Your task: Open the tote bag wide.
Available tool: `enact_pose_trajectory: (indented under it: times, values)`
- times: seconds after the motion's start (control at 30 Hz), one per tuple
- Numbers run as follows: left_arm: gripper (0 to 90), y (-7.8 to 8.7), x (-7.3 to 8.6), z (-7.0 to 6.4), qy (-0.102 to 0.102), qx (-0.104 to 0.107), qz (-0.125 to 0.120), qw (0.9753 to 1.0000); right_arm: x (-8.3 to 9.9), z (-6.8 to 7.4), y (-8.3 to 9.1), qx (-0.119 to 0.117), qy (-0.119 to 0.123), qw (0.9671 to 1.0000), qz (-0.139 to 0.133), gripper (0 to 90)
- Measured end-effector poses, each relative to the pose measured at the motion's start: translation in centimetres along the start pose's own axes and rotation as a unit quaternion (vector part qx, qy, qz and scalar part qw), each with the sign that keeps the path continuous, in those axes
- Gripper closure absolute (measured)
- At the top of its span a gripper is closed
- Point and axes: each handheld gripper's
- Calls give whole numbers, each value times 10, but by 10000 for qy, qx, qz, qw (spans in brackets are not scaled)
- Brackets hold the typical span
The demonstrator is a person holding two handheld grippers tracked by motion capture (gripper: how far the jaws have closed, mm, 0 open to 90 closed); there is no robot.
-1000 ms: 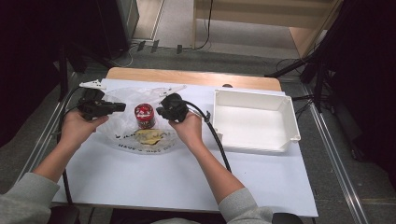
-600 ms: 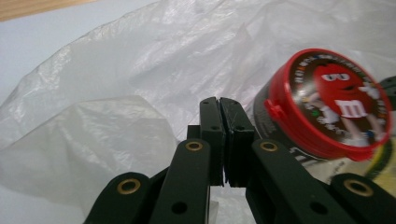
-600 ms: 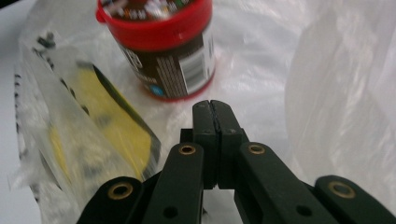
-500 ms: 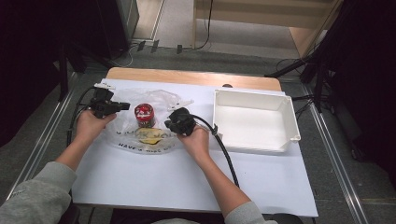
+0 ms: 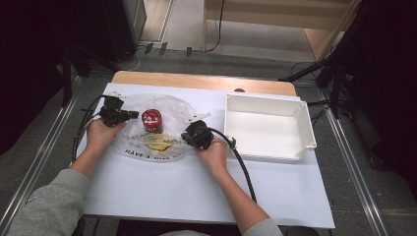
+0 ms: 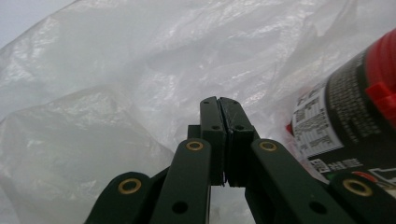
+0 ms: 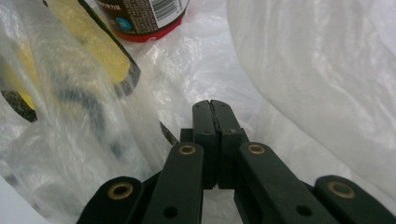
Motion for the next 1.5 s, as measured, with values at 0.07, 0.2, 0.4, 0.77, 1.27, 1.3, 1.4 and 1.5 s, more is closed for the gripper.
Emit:
enact_pose_trajectory:
  times: [0.07, 0.2, 0.4, 0.77, 1.27, 1.3, 1.4, 1.5]
  values:
    - [897, -1, 2, 3, 93, 33, 12, 10000, 2, -1, 2, 10, 14, 10000, -14, 900]
    - [889, -1, 6, 2, 94, 184, -107, 9997, 5, -3, 3, -12, -14, 10000, -68, 900]
    - [884, 13, 2, -6, 46, 395, -238, 9989, -6, -2, 12, -49, 35, 9997, -239, 900]
    - [788, 46, -6, -28, -230, 624, -290, 9974, -23, 2, 35, -325, 104, 9988, -352, 870]
    - [412, 65, -2, -44, -233, 1050, -563, 9926, -19, 20, 58, -789, 220, 9960, -344, 495]
    - [381, 66, -1, -44, -207, 1155, -573, 9914, -17, 23, 59, -833, 193, 9961, -215, 460]
    - [342, 66, 0, -45, -167, 1228, -556, 9907, -12, 26, 61, -918, 178, 9953, -258, 462]
    - [303, 63, 1, -49, -242, 1160, -496, 9917, -9, 31, 64, -949, 242, 9948, -275, 462]
Point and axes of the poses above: each handheld gripper's, and its own axes: y roughly backward along the jaws, x roughly out of its underside, z roughly to its left, and after that the axes turned 1 degree about y, right-handed
